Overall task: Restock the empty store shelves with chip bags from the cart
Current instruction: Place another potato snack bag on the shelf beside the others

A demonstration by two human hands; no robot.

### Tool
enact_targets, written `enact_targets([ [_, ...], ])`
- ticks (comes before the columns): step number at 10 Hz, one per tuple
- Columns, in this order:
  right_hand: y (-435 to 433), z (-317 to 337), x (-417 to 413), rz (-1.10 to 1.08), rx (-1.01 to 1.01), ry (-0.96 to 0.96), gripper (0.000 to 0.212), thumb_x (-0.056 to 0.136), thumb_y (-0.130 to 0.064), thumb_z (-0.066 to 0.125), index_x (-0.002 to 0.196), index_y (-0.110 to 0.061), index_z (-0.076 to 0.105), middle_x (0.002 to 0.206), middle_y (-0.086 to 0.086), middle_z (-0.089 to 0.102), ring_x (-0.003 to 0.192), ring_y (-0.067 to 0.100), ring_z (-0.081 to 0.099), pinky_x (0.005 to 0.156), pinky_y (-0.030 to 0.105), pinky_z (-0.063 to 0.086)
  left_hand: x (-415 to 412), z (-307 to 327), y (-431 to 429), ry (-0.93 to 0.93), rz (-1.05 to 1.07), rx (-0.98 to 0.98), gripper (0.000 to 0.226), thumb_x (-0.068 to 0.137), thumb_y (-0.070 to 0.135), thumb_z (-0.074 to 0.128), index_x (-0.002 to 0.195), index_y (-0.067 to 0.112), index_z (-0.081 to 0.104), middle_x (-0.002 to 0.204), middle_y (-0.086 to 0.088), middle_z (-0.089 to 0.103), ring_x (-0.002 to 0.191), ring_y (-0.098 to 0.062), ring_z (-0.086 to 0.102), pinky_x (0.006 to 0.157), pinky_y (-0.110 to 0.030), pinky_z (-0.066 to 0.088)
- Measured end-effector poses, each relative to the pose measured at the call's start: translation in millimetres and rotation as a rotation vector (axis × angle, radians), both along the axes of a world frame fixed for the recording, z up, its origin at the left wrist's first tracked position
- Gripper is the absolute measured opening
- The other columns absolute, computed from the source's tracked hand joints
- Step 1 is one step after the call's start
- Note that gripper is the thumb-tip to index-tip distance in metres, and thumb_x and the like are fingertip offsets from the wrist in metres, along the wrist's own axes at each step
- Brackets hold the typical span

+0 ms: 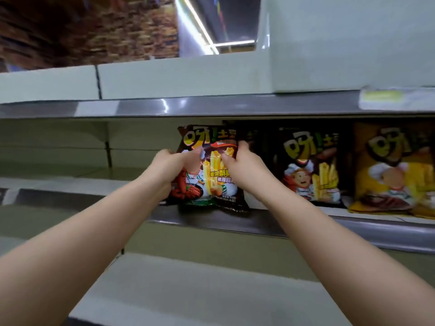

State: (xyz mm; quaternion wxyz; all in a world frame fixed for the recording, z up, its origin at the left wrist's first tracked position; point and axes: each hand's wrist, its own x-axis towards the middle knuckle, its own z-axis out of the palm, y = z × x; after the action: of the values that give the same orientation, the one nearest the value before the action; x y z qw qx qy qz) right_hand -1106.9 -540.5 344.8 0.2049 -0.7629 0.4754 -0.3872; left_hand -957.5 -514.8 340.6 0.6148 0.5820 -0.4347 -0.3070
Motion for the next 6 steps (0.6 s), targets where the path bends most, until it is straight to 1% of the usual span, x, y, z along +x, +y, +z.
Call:
enact_targets([
  [1, -30, 12, -1, -0.15, 0.091, 0.116, 0.036, 0.099, -0.022, 0.039, 0.127, 0.0, 0.042, 0.121, 0.018, 0.055, 0.1, 0.029, 0.055, 0.072, 0.029, 0.041, -5, 2, -52, 0.028, -0.061, 0.047, 0.052, 0.076, 0.019, 0.072, 0.119, -0.001, 0.053, 0.1, -0.018, 0.067, 0.089, -0.034, 0.066, 0.077, -0.045, 0.057],
  [2, -48, 18, 1, -0.249, 0.161, 0.141, 0.045, 0.097, -0.016, 0.04, 0.139, -0.002, 0.032, 0.132, 0.018, 0.048, 0.11, 0.03, 0.052, 0.082, 0.032, 0.043, -12, 0, -81, 0.068, -0.089, 0.058, 0.039, 0.084, 0.02, 0.065, 0.119, 0.003, 0.057, 0.095, -0.017, 0.068, 0.089, -0.034, 0.066, 0.08, -0.047, 0.056],
  [3, -69, 12, 0, -0.279, 0.233, 0.026, 0.061, 0.099, -0.019, 0.038, 0.148, -0.006, 0.004, 0.148, 0.02, 0.028, 0.133, 0.034, 0.035, 0.101, 0.037, 0.036, -24, -7, -113, 0.061, -0.174, 0.027, 0.048, 0.084, 0.03, 0.067, 0.124, 0.005, 0.056, 0.108, -0.02, 0.066, 0.092, -0.032, 0.065, 0.075, -0.042, 0.056],
  [4, -79, 6, 3, -0.308, 0.218, -0.046, 0.055, 0.099, -0.014, 0.036, 0.146, -0.003, 0.009, 0.146, 0.019, 0.03, 0.131, 0.031, 0.037, 0.097, 0.032, 0.035, -27, -14, -126, 0.086, -0.196, -0.025, 0.046, 0.085, 0.024, 0.068, 0.124, 0.004, 0.053, 0.112, -0.016, 0.064, 0.097, -0.032, 0.064, 0.083, -0.047, 0.055],
  [5, -84, -3, 4, -0.309, 0.17, -0.063, 0.052, 0.093, -0.006, 0.043, 0.14, -0.004, 0.021, 0.135, 0.017, 0.043, 0.12, 0.028, 0.047, 0.082, 0.025, 0.036, -29, -19, -140, 0.122, -0.198, -0.046, 0.045, 0.082, 0.022, 0.072, 0.119, 0.007, 0.05, 0.116, -0.012, 0.062, 0.102, -0.031, 0.062, 0.089, -0.052, 0.051],
  [6, -90, -8, 8, -0.303, 0.191, -0.092, 0.052, 0.095, -0.01, 0.043, 0.142, -0.006, 0.02, 0.136, 0.016, 0.042, 0.122, 0.028, 0.047, 0.087, 0.026, 0.037, -29, -23, -144, 0.105, -0.229, -0.061, 0.057, 0.07, 0.031, 0.078, 0.115, 0.007, 0.054, 0.113, -0.016, 0.064, 0.099, -0.033, 0.064, 0.085, -0.057, 0.052],
])
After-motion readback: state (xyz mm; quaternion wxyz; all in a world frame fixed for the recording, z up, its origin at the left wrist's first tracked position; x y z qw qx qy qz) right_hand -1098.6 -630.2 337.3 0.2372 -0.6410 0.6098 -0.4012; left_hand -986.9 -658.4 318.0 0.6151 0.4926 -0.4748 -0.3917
